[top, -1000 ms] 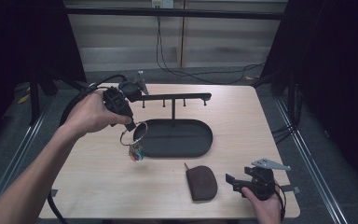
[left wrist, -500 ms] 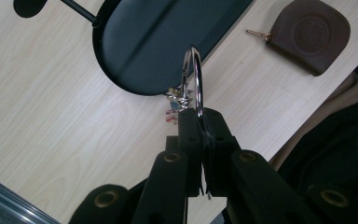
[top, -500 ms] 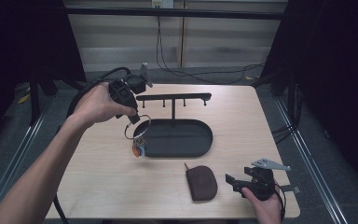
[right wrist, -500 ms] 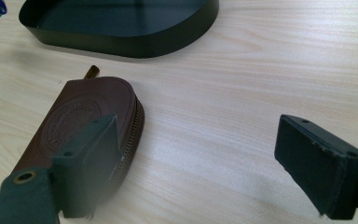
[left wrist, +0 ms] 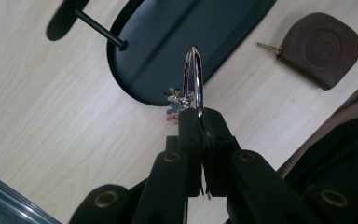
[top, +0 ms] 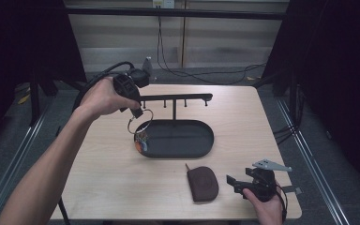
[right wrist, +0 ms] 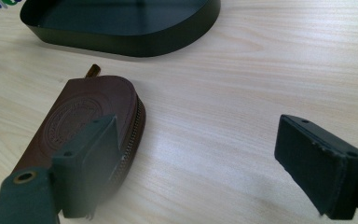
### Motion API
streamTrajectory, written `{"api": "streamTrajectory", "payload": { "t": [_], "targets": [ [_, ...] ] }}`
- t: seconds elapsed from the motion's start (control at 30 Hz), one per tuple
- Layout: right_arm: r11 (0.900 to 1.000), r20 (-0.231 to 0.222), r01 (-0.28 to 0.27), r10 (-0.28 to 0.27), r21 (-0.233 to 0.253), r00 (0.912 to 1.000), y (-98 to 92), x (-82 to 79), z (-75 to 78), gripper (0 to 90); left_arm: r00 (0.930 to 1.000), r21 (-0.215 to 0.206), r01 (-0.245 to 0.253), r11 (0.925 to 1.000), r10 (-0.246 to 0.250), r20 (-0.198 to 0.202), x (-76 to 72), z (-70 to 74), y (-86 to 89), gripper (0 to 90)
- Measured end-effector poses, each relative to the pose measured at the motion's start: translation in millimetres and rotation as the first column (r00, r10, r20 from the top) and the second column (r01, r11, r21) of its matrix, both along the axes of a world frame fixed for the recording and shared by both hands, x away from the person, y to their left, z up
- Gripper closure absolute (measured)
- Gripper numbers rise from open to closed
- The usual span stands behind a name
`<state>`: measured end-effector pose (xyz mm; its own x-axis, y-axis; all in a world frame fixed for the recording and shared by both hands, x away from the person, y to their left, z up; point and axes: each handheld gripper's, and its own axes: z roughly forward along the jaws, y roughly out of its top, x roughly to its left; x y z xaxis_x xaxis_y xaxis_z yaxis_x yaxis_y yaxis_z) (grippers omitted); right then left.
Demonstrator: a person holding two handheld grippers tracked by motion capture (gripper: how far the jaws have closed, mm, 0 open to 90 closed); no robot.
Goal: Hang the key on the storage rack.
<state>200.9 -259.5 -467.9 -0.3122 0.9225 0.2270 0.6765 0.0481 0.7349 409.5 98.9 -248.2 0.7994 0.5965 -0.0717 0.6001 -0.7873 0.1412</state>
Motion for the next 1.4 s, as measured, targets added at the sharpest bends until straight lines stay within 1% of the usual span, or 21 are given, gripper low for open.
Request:
{"api": "streamTrajectory", "payload": {
  "t": [0.1, 0.23, 0.3, 0.33, 0.47, 0.73, 0.77, 0.8, 0.87, 0.97, 1.1, 1.23, 1.27, 1.3, 1.37, 1.4],
  "targets": [
    [1.000, -0.002, 0.000, 0.000, 0.000, 1.0000, 0.0, 0.6, -0.4, 14.1, 0.9998, 0.002, -0.020, 0.9998, 0.020, 0.001, 6.1, 0.6, 0.1, 88.0],
    [1.000, -0.001, -0.004, 0.004, 0.001, 1.0000, 0.1, 0.6, -0.3, 14.1, 0.9997, 0.014, -0.026, 0.9996, 0.026, -0.002, 14.5, -3.2, -0.3, 88.0],
    [1.000, -0.005, -0.002, 0.002, 0.004, 1.0000, -0.6, 1.4, -1.0, 14.1, 0.9996, 0.016, -0.025, 0.9996, 0.025, -0.009, 18.1, -5.4, -0.6, 87.9],
    [1.000, -0.007, 0.000, 0.000, 0.003, 1.0000, -0.5, 1.7, -1.1, 14.1, 0.9996, 0.010, -0.026, 0.9996, 0.026, -0.008, 20.1, -6.1, -0.6, 88.0],
    [1.000, -0.008, 0.000, 0.000, 0.000, 1.0000, 0.5, 1.6, -1.0, 14.2, 0.9993, 0.027, -0.034, 0.9990, 0.035, -0.011, 27.9, -11.4, 0.7, 88.0],
    [1.000, -0.009, -0.005, 0.005, -0.003, 0.9999, 0.5, 2.0, -1.6, 14.1, 0.9986, 0.036, -0.049, 0.9981, 0.050, -0.018, 39.4, -17.6, 3.2, 88.0],
    [1.000, -0.010, -0.005, 0.005, -0.003, 0.9999, 0.7, 2.0, -1.6, 14.1, 0.9986, 0.039, -0.051, 0.9979, 0.052, -0.014, 40.6, -18.4, 3.2, 87.9],
    [1.000, -0.009, -0.007, 0.007, -0.004, 0.9999, 0.7, 2.0, -1.6, 14.2, 0.9981, 0.036, -0.059, 0.9976, 0.059, -0.016, 41.3, -19.2, 3.0, 88.0],
    [1.000, -0.009, -0.007, 0.007, -0.003, 0.9999, 0.8, 2.0, -1.7, 14.2, 0.9985, 0.044, -0.051, 0.9977, 0.052, -0.019, 44.9, -22.1, 2.7, 88.0],
    [1.000, -0.009, -0.003, 0.003, -0.003, 1.0000, 0.5, 1.9, -1.5, 14.1, 0.9982, 0.043, -0.052, 0.9977, 0.054, -0.028, 49.3, -24.7, 3.1, 88.0],
    [1.000, -0.009, -0.004, 0.004, -0.004, 0.9999, 0.6, 2.2, -1.6, 14.1, 0.9972, 0.049, -0.066, 0.9966, 0.068, -0.032, 53.5, -26.4, 2.8, 88.0],
    [1.000, -0.009, -0.005, 0.005, -0.005, 0.9999, 1.2, 2.3, -1.7, 14.1, 0.9971, 0.069, -0.066, 0.9954, 0.068, -0.033, 56.8, -30.2, 0.7, 88.0],
    [1.000, -0.010, -0.005, 0.005, -0.005, 0.9999, 1.2, 2.3, -1.7, 14.1, 0.9968, 0.071, -0.074, 0.9947, 0.076, -0.023, 57.5, -32.3, -0.2, 88.0],
    [1.000, -0.008, -0.006, 0.006, -0.005, 0.9999, 1.3, 2.2, -1.7, 14.1, 0.9973, 0.086, -0.070, 0.9938, 0.072, -0.017, 58.1, -32.9, -0.8, 87.9],
    [1.000, -0.007, -0.008, 0.008, -0.006, 0.9999, 1.2, 1.9, -1.3, 14.1, 0.9981, 0.095, -0.058, 0.9938, 0.060, -0.015, 58.5, -35.8, -3.6, 87.9],
    [1.000, -0.004, -0.007, 0.007, -0.007, 1.0000, 1.4, 1.6, -1.2, 14.1, 0.9980, 0.103, -0.060, 0.9929, 0.062, -0.015, 59.5, -37.2, -4.5, 87.9]
  ]
}}
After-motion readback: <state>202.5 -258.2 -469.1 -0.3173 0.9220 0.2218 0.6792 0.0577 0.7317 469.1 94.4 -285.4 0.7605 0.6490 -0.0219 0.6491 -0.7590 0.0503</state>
